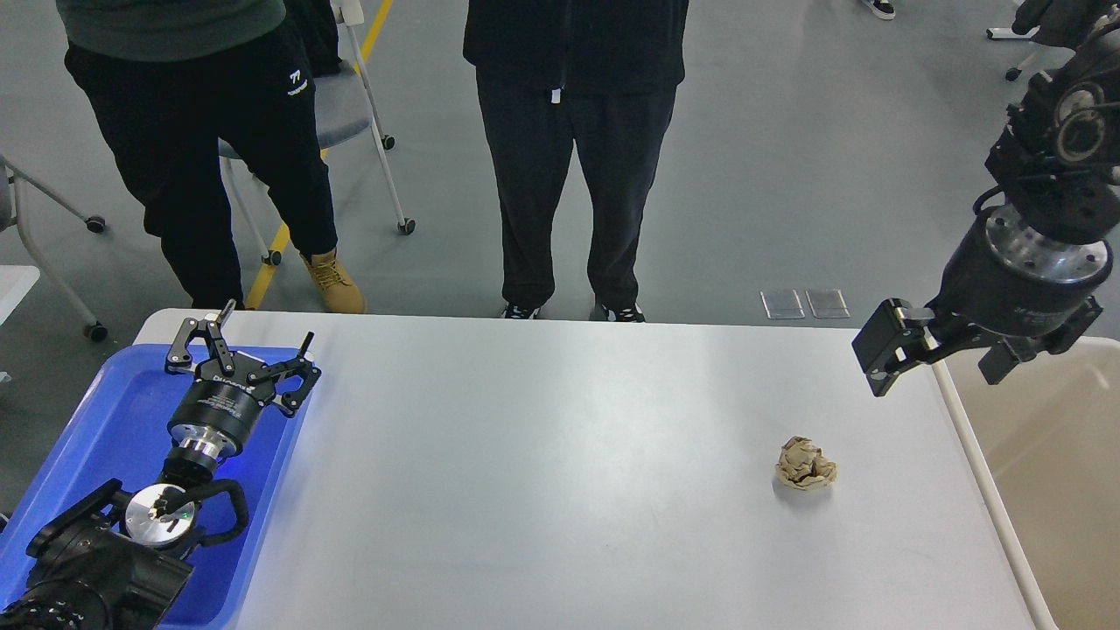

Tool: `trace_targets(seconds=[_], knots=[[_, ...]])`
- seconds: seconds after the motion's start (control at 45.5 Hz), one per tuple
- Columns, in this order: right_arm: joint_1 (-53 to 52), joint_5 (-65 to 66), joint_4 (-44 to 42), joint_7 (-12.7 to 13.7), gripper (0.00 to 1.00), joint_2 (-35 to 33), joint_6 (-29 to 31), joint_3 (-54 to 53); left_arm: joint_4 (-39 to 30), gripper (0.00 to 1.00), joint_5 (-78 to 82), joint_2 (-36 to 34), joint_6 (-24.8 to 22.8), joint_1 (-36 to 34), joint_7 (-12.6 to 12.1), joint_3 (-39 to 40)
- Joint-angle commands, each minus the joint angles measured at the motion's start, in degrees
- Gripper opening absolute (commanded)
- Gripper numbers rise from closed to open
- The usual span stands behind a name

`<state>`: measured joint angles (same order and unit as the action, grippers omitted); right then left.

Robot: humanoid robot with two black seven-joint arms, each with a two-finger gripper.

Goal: Tidy desktop

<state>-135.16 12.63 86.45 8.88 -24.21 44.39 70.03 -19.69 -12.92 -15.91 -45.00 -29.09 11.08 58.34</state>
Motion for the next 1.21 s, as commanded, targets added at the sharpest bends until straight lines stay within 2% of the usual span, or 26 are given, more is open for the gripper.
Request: trace_targets(seconds=[0.0,0.33,0.528,0.66,1.012,1.188], knots=[[1.2,-0.1,-1.4,-0.1,1.0,1.4,-0.1,-2.0,0.0,1.0,0.1,0.0,0.0,0.0,0.0,0.0],[11.9,-0.1,-12.1,-0.5,1.0,8.6,-1.1,-7.2,0.0,1.0,0.1,0.0,0.0,0.0,0.0,0.0],[18.2,0.0,-17.3,-0.5,1.0,12.4,-4.2,-8.8,0.0,1.0,0.1,0.0,0.0,0.0,0.0,0.0],[21.5,0.6,-18.9,-0.5,1.0,13.7,-4.5,-9.3,0.0,1.0,0.1,0.0,0.0,0.0,0.0,0.0],[38.2,5.3,-33.5,-0.5,1.0,17.6,-7.7,-13.5,0.0,1.0,0.1,0.0,0.0,0.0,0.0,0.0],[44.7,10.5,-37.4,-0.5,1.0,17.8,-8.7,-14.4,0.0,1.0,0.1,0.0,0.0,0.0,0.0,0.0]])
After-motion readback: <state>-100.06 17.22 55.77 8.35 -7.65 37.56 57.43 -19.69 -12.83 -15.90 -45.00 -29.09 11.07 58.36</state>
